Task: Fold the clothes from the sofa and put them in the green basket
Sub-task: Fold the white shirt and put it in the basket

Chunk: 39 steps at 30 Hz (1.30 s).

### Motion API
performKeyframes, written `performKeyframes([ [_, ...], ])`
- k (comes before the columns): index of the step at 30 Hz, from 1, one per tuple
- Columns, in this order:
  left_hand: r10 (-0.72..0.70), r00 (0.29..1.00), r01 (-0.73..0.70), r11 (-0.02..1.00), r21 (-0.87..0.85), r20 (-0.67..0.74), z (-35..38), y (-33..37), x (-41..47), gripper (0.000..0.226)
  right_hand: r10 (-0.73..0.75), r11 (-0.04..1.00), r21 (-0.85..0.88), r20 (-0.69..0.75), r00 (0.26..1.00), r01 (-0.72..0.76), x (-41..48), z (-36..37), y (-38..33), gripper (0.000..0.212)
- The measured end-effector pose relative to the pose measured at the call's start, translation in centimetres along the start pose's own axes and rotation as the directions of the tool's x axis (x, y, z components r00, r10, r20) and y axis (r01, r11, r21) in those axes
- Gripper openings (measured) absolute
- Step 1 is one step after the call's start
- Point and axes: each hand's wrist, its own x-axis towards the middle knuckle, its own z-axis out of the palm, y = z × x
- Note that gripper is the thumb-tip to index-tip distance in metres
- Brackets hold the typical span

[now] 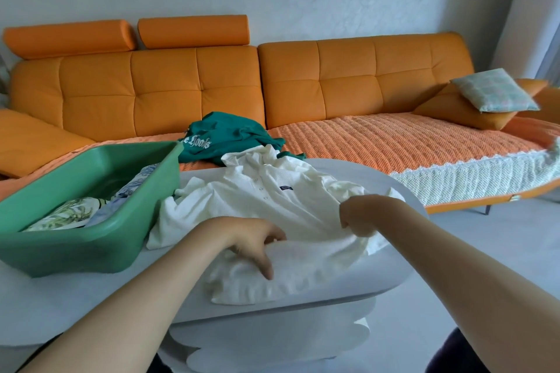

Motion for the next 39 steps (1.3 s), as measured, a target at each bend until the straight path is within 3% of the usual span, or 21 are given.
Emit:
performKeyframes([
  [2,-0.028,0.994,0.044,0.986,-0.159,0.104,-0.1,0.2,-0.4,0.04,-0.016,0.995,0.097,0.066,0.998,0.01,-0.1,0.3,0.0,0.016],
  [6,-0.027,0.995,0.059,0.937,-0.345,0.097,-1.1,-0.4,-1.7,0.042,-0.121,0.878,0.465,-0.018,0.992,0.116,-0.8,-0.5,-1.5,0.032],
  [9,-0.083,0.989,0.112,0.957,-0.267,0.119,-1.5,-1.2,-3.0,0.04,-0.209,0.793,0.567,-0.089,0.974,0.222,-0.5,-0.9,-3.9,0.028],
  [11,-0.147,0.972,0.18,0.967,-0.182,0.182,-1.5,-1.6,-4.0,0.043,-0.28,0.79,0.535,-0.119,0.953,0.299,0.3,-0.7,-5.7,0.022],
  [16,-0.225,0.944,0.221,0.974,0.044,0.242,-0.1,-2.6,-5.4,0.042,-0.414,0.813,0.421,-0.07,0.908,0.403,2.0,-0.1,-10.0,0.045],
  [19,-0.184,0.974,0.182,0.983,0.03,0.131,1.5,-3.7,-5.5,0.022,-0.486,0.78,0.44,-0.023,0.873,0.446,2.4,-0.5,-11.8,0.029],
  [23,-0.115,0.99,0.112,0.993,-0.045,-0.076,2.6,-5.0,-6.1,0.008,-0.534,0.741,0.488,0.013,0.846,0.461,2.7,-1.2,-13.2,0.03],
  [27,-0.108,0.994,0.108,0.994,0.01,-0.025,2.8,-6.0,-7.0,0.043,-0.532,0.801,0.361,0.064,0.844,0.477,3.0,-1.5,-14.0,0.017],
  [28,-0.103,0.995,0.104,0.994,0.028,-0.018,3.0,-6.0,-7.1,0.051,-0.524,0.8,0.359,0.026,0.851,0.481,3.0,-1.6,-14.0,0.017],
  [30,-0.07,0.992,0.076,0.996,0.054,-0.106,3.4,-6.2,-6.9,0.059,-0.464,0.76,0.412,-0.197,0.864,0.502,3.3,-2.2,-13.7,0.024],
  [33,-0.078,0.942,0.052,0.995,-0.086,-0.327,3.7,-6.5,-6.6,0.033,-0.253,0.658,0.472,-0.595,0.763,0.587,3.4,-3.2,-13.0,0.03],
  [35,-0.105,0.884,0.004,0.976,-0.217,-0.456,3.4,-6.9,-6.7,0.016,-0.187,0.599,0.501,-0.671,0.717,0.625,3.4,-3.5,-12.5,0.035],
  [37,-0.093,0.809,-0.067,0.967,-0.247,-0.581,2.9,-7.2,-7.1,0.01,-0.221,0.59,0.54,-0.607,0.763,0.601,3.4,-3.7,-12.2,0.038],
  [39,-0.076,0.792,-0.067,0.975,-0.21,-0.606,2.1,-7.5,-8.0,0.013,-0.343,0.602,0.601,-0.399,0.851,0.525,3.3,-3.7,-12.0,0.039],
])
